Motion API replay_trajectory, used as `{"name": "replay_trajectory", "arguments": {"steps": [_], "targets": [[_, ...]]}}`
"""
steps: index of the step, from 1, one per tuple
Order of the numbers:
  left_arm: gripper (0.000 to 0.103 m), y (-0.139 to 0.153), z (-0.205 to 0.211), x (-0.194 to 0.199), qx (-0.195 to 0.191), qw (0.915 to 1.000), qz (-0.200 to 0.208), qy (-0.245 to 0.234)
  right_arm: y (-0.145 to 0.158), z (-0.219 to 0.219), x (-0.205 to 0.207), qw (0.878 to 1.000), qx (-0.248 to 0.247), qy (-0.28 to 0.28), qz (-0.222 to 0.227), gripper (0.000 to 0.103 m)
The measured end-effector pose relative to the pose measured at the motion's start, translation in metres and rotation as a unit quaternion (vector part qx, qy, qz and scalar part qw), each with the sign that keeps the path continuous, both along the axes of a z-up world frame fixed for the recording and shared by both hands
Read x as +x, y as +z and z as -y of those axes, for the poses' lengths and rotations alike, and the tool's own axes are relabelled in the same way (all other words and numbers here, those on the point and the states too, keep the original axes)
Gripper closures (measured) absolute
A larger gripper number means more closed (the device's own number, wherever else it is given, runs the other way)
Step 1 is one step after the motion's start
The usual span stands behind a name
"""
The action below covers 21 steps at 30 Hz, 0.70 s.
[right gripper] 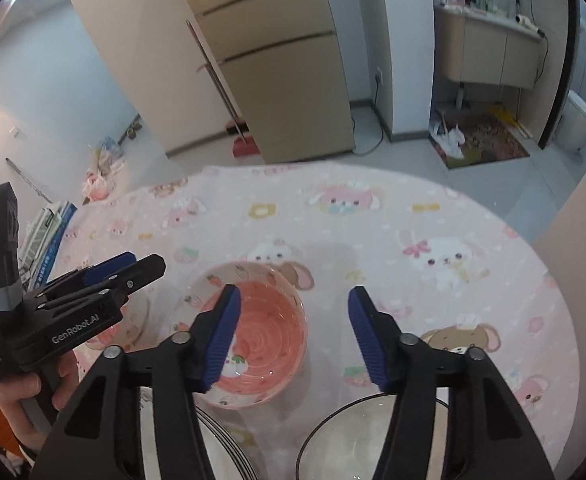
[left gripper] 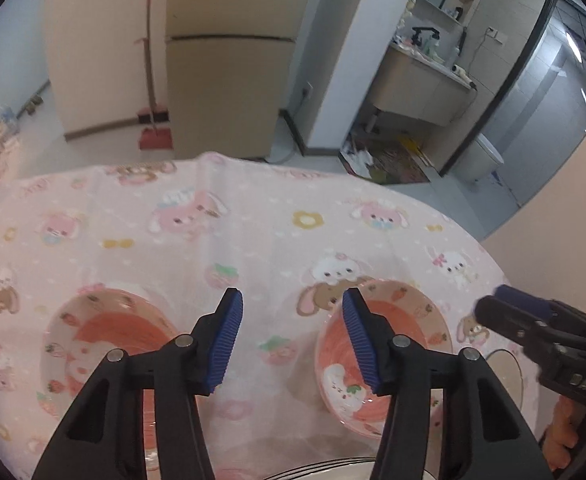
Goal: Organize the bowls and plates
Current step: 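Move both grippers toward the rim of a pink strawberry-pattern bowl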
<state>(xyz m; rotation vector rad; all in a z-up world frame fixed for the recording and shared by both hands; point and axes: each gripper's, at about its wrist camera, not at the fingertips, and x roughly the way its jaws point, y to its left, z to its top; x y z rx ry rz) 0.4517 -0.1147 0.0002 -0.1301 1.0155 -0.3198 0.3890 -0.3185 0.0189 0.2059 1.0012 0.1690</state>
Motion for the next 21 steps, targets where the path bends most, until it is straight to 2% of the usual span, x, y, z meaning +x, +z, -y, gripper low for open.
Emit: {"name": "replay_trajectory", "arguments": {"steps": [6,9,11,13,14,16,18,21], "targets": [[0.049,-0.012,0.011,0.0,0.012,0.9996,-0.019,-0.016,-0.029,-0.011,0.016,0.998,-0.027,0.003,-0.064,0.066],[0.049,-0.02,0.015,0.002,0.003,0.999,-0.038,-0.025,-0.038,-0.016,0.023,0.996,-0.029,0.008,-0.078,0.067],[0.049,-0.025,0.016,0.004,0.01,0.9985,-0.049,-0.021,-0.044,-0.017,0.026,0.996,-0.023,0.014,-0.087,0.07],[0.049,-0.029,0.022,0.005,0.043,0.9973,-0.055,-0.026,-0.05,-0.019,0.028,0.995,-0.035,0.017,-0.088,0.07],[0.049,-0.031,0.023,0.005,0.043,0.997,-0.056,-0.032,-0.052,-0.022,0.029,0.995,-0.047,0.019,-0.089,0.069],[0.049,-0.033,0.025,0.005,0.014,0.9966,-0.068,-0.045,-0.054,-0.025,0.031,0.994,-0.058,0.019,-0.091,0.069],[0.049,-0.036,0.026,0.006,0.008,0.9955,-0.08,-0.051,-0.058,-0.027,0.033,0.994,-0.048,0.024,-0.093,0.069],[0.049,-0.038,0.03,0.006,0.048,0.9954,-0.07,-0.045,-0.053,-0.029,0.032,0.996,-0.049,0.007,-0.074,0.066]]}}
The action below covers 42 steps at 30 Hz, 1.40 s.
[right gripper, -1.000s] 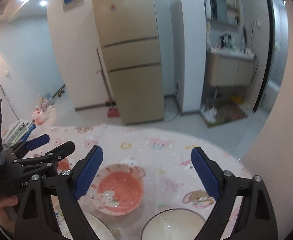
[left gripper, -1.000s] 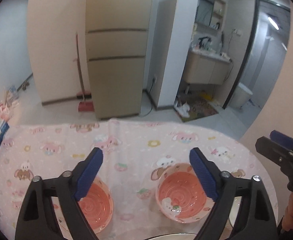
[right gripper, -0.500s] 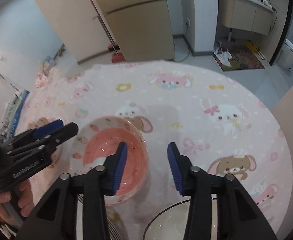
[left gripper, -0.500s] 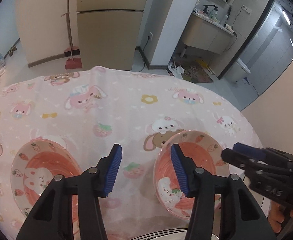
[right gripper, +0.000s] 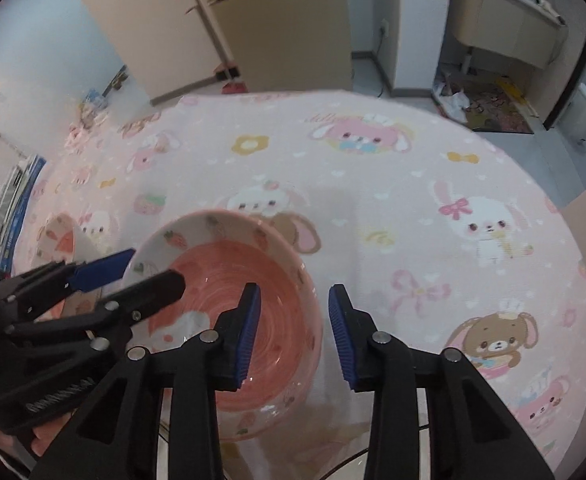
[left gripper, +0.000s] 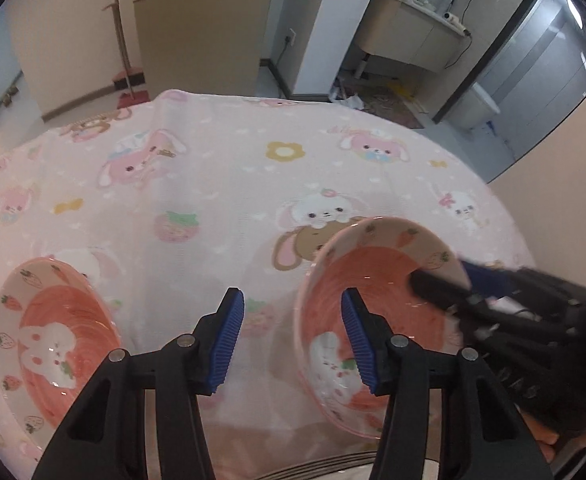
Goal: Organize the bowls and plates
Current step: 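Move both grippers toward the rim of a pink strawberry-pattern bowl, then close both grippers on opposite sides of the pink bowl's rim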
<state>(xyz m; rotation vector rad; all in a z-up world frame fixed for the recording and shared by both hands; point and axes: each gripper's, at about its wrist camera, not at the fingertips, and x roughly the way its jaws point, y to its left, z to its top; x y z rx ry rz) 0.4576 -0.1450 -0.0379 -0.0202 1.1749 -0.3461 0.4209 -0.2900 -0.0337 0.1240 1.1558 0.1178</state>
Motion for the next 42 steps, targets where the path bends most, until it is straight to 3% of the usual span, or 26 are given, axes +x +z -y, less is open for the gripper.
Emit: {"name": "replay_trajectory", "arguments": {"steps": [3,5,7,9,15,22,28,33,35,36,42], "targets": [[0.049,0.0,0.0,0.001,0.017,0.9998,0.007,0.008,0.008,0.001,-0.004,0.997,-0.053,-0.039,0.027,0.056],[0.049,-0.002,-0.002,0.002,0.005,0.9999,0.003,0.009,0.008,0.004,-0.004,0.999,-0.025,-0.035,0.026,0.057],[0.049,-0.005,-0.006,0.003,-0.004,0.9998,-0.006,0.016,0.005,0.009,-0.002,0.999,0.014,-0.038,0.006,0.064],[0.049,-0.007,-0.005,0.004,0.021,0.9994,-0.005,0.028,-0.003,0.01,0.002,0.999,0.023,-0.039,-0.024,0.074],[0.049,-0.008,-0.002,0.003,0.025,0.9993,0.0,0.026,-0.016,0.003,0.006,0.998,0.012,-0.017,-0.052,0.075],[0.049,-0.011,0.002,0.004,0.038,0.999,0.006,0.021,-0.017,-0.001,0.003,0.999,0.012,-0.017,-0.044,0.082],[0.049,-0.012,0.012,0.002,0.049,0.9976,0.049,-0.007,-0.025,0.005,0.006,0.997,0.039,-0.031,-0.065,0.092],[0.05,-0.033,0.014,0.008,0.01,0.9999,0.001,-0.011,-0.025,0.003,0.005,0.997,0.035,-0.023,-0.064,0.092],[0.08,-0.028,0.009,0.007,-0.019,0.9997,0.006,-0.013,-0.026,0.004,0.005,0.997,0.042,-0.029,-0.065,0.092],[0.087,-0.025,0.008,0.005,-0.027,0.9995,0.002,-0.015,-0.026,0.005,0.005,0.996,0.048,-0.03,-0.063,0.092],[0.088,-0.017,0.01,-0.002,-0.011,0.9995,0.026,-0.012,-0.024,0.009,0.005,0.996,0.066,-0.028,-0.06,0.093]]}}
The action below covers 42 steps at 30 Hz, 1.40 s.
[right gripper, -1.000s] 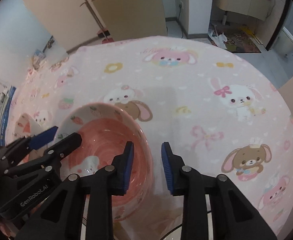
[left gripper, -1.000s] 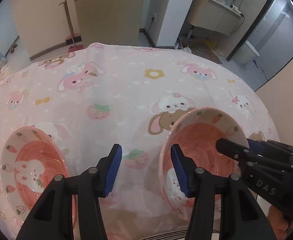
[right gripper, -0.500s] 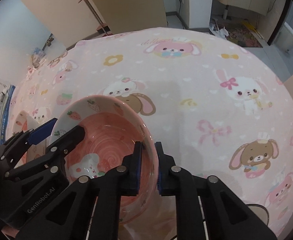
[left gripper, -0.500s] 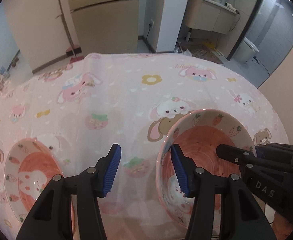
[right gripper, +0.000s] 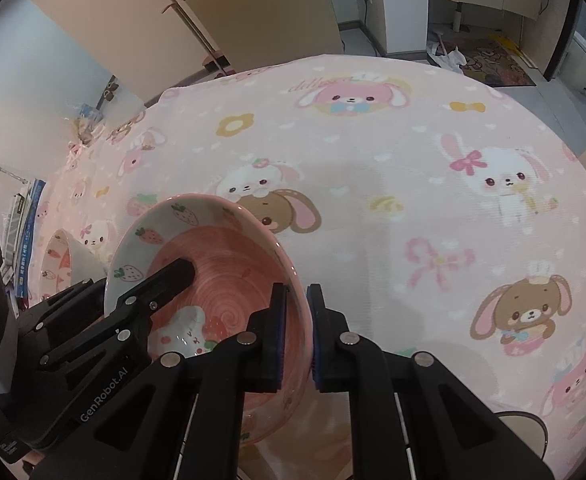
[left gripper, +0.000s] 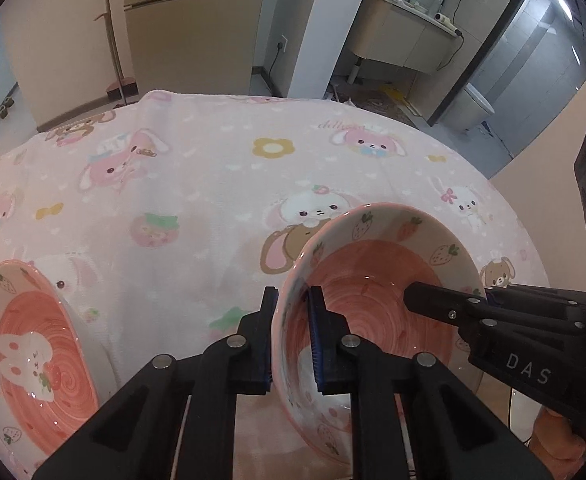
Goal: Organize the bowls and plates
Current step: 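Close both grippers on opposite sides of the pink bowl's rim, then lift the pink bowl with both grippers over the other pink bowl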
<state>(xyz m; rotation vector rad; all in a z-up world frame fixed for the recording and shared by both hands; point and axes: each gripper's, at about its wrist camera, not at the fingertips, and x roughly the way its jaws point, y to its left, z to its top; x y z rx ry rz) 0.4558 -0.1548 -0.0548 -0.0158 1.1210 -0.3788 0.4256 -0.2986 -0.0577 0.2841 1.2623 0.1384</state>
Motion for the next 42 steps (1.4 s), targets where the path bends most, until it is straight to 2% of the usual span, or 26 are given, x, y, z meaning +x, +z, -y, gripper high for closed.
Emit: {"name": "replay_trajectory", "arguments": {"steps": [3,6,13,21,25,30,35,39,42], "targets": [[0.088,0.018,0.006,-0.01,0.015,0.9995,0.029,0.0,0.011,0.004,-0.004,1.0,0.007,-0.008,0.015,0.091],[0.088,0.037,0.002,-0.017,-0.002,0.9989,0.046,0.003,0.032,0.004,-0.013,0.999,0.009,-0.006,0.044,0.091],[0.088,0.087,-0.014,-0.042,-0.012,0.9939,0.108,0.017,0.077,-0.009,-0.038,0.995,0.016,0.004,0.102,0.091],[0.088,0.122,-0.036,-0.062,-0.017,0.9893,0.144,0.019,0.101,-0.027,-0.057,0.99,0.031,0.011,0.139,0.095],[0.088,0.134,-0.061,-0.073,-0.007,0.9868,0.156,0.041,0.115,-0.047,-0.06,0.989,0.026,0.019,0.145,0.094],[0.088,0.156,-0.111,-0.092,-0.028,0.9808,0.178,0.074,0.141,-0.095,-0.07,0.982,0.013,0.054,0.18,0.095],[0.087,0.161,-0.146,-0.107,-0.01,0.9771,0.188,0.098,0.146,-0.136,-0.079,0.98,0.017,0.07,0.188,0.094],[0.087,0.156,-0.176,-0.111,-0.017,0.9753,0.183,0.123,0.143,-0.162,-0.079,0.98,0.028,0.075,0.183,0.094],[0.086,0.147,-0.19,-0.111,-0.015,0.9762,0.181,0.119,0.137,-0.178,-0.081,0.98,0.018,0.076,0.184,0.093]]}}
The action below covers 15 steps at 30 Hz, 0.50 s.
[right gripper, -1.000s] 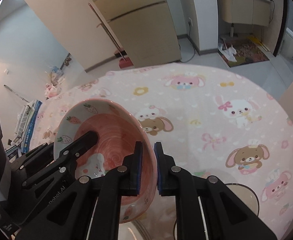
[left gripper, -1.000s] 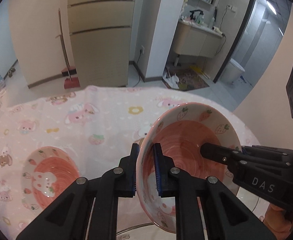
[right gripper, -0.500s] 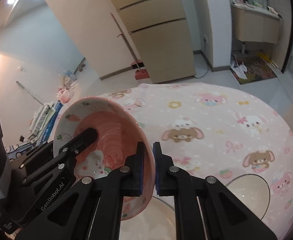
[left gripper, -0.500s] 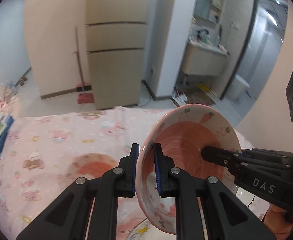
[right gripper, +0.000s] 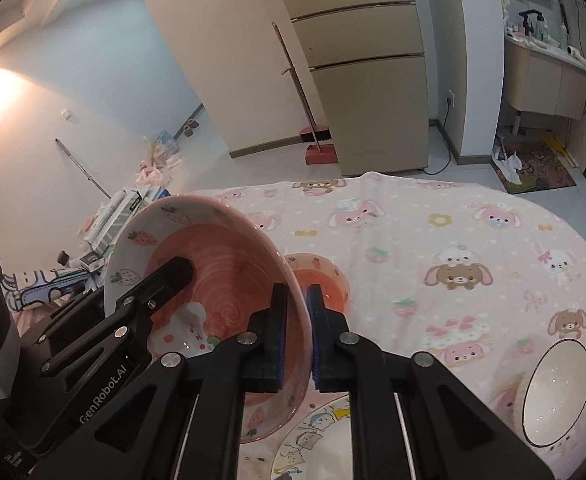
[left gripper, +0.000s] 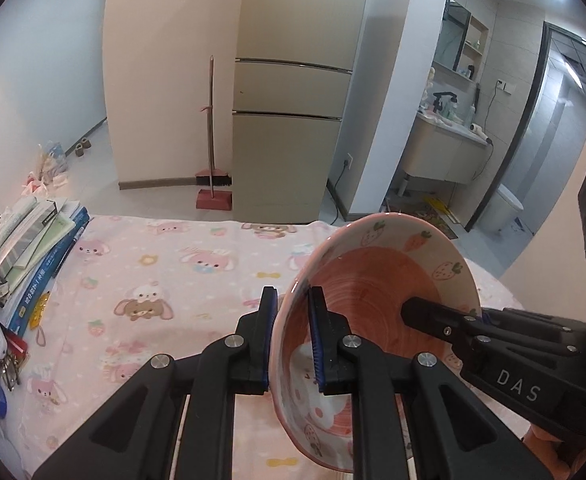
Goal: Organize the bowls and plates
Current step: 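Lift the pink bowl with both grippers over the other pink bowl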
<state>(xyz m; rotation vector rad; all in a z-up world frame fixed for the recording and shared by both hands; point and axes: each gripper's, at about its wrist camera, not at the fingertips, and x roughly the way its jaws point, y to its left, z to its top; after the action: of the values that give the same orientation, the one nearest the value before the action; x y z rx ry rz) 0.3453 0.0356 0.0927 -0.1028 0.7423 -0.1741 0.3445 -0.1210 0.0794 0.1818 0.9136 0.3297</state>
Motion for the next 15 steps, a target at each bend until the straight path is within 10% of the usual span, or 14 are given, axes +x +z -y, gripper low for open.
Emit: {"name": "replay_trajectory", "arguments": {"steps": [15], "targets": [[0.086,-0.048,-0.001,0.031,0.012,0.9982,-0.059,-0.008,-0.042,-0.01,0.023,0.999,0.007,-0.01,-0.049,0.093]]}}
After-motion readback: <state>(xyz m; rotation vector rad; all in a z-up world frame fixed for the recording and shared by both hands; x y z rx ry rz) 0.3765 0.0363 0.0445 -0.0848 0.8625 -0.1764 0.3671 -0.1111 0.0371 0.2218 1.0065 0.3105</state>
